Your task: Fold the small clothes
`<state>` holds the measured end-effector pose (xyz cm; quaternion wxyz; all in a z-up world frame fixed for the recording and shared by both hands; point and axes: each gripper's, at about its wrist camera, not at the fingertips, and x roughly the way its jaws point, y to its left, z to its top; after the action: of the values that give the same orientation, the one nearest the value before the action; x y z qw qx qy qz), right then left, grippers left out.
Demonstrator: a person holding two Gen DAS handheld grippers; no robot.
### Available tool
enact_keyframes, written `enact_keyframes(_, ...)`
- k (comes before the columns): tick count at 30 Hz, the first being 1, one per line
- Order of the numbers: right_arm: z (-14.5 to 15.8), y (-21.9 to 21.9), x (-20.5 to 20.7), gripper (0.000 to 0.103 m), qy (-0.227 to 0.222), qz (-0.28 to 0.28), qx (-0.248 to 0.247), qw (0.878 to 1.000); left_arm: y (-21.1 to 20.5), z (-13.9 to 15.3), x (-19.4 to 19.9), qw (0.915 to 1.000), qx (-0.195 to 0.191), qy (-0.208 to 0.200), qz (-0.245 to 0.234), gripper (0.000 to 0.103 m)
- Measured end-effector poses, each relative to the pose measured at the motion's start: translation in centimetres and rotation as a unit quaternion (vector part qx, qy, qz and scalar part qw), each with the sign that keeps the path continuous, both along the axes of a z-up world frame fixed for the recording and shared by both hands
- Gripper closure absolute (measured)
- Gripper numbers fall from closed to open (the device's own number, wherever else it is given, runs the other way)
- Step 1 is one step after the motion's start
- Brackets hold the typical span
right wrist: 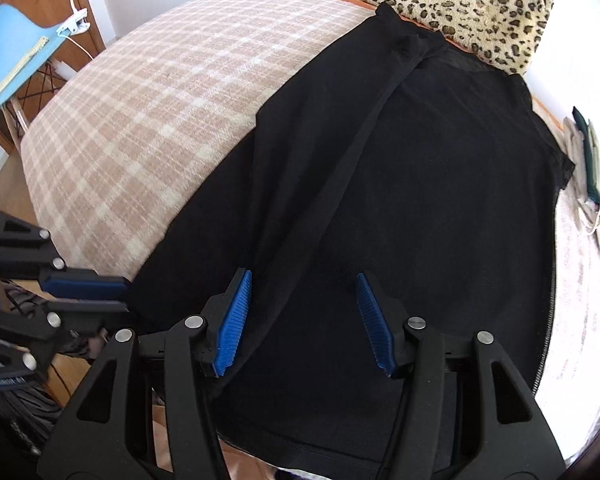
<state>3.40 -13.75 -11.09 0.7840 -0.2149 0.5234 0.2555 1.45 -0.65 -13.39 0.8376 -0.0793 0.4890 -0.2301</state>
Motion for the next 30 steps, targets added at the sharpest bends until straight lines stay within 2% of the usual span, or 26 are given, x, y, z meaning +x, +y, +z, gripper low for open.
enact_keyframes(2, 0.2, -1.4, -0.5, 0.046, -0.012, -0.012, -0.014, 1.0, 0.1, 0.2, -0.1, 1.0, -0.005, -0.002, 0.002, 0.096)
enact_keyframes(6, 1.2, -3.9, -0.8, 0.046, -0.005, -0.05, 0.009, 0.999, 0.3, 0.7, -0.5, 0.9999, -0.008, -0.009, 0.005, 0.096)
enact_keyframes(9, 2.0, -5.1, -1.0, 0.046, 0.037, -0.06, 0.075, 0.995, 0.5, 1.2, -0.9, 0.9997, -0.018, -0.013, 0.012, 0.094)
enact_keyframes(10, 2.2, -5.3, -1.1, 0.046, 0.053, -0.06, 0.096, 0.992, 0.7, 1.3, -0.9, 0.9996, -0.016, -0.012, 0.02, 0.089)
enact_keyframes(11, 2.1, -5.4, -1.2, 0.046, 0.07, -0.058, 0.11, 0.99, 0.8, 1.3, -0.8, 0.9994, -0.023, -0.006, 0.024, 0.081)
enact_keyframes(12, 2.0, -5.3, -1.5, 0.046, 0.08, -0.059, 0.118, 0.988, 1.0, 1.1, -0.7, 0.9991, -0.037, 0.002, 0.021, 0.08)
enact_keyframes(15, 1.1, -5.4, -1.6, 0.046, 0.114, -0.071, 0.136, 0.982, 0.7, 0.2, -0.2, 0.9986, -0.04, 0.027, 0.021, 0.08)
enact_keyframes(17, 0.5, -5.6, -1.5, 0.046, 0.131, -0.082, 0.139, 0.978, 0.7, -0.1, -0.4, 0.9984, -0.047, 0.027, 0.02, 0.083)
enact_keyframes(18, 0.5, -5.7, -1.5, 0.046, 0.131, -0.084, 0.143, 0.977, 0.6, -0.2, -0.4, 0.9984, -0.046, 0.029, 0.016, 0.095)
enact_keyframes(19, 0.6, -5.8, -1.6, 0.046, 0.135, -0.086, 0.148, 0.976, 0.4, -0.2, -0.4, 0.9982, -0.049, 0.033, 0.01, 0.1)
enact_keyframes(21, 0.7, -6.0, -1.5, 0.054, 0.15, -0.09, 0.167, 0.97, 0.5, 0.1, -0.6, 0.9981, -0.055, 0.025, 0.011, 0.1)
enact_keyframes(23, 0.0, -6.2, -0.9, 0.091, 0.175, -0.096, 0.181, 0.963, 1.0, 0.7, -0.9, 0.9977, -0.063, 0.019, 0.016, 0.1)
enact_keyframes(25, -0.2, -6.4, -0.7, 0.093, 0.198, -0.092, 0.208, 0.953, 1.7, 1.3, -1.3, 0.9971, -0.073, 0.009, 0.021, 0.1)
enact_keyframes(28, -0.5, -6.3, -1.1, 0.094, 0.182, -0.085, 0.187, 0.962, 2.0, 0.7, -1.8, 0.9976, -0.064, 0.014, 0.018, 0.1)
enact_keyframes(30, -1.1, -6.6, -1.0, 0.096, 0.19, -0.092, 0.188, 0.959, 1.8, -0.3, -2.0, 0.9982, -0.05, 0.028, 0.016, 0.1)
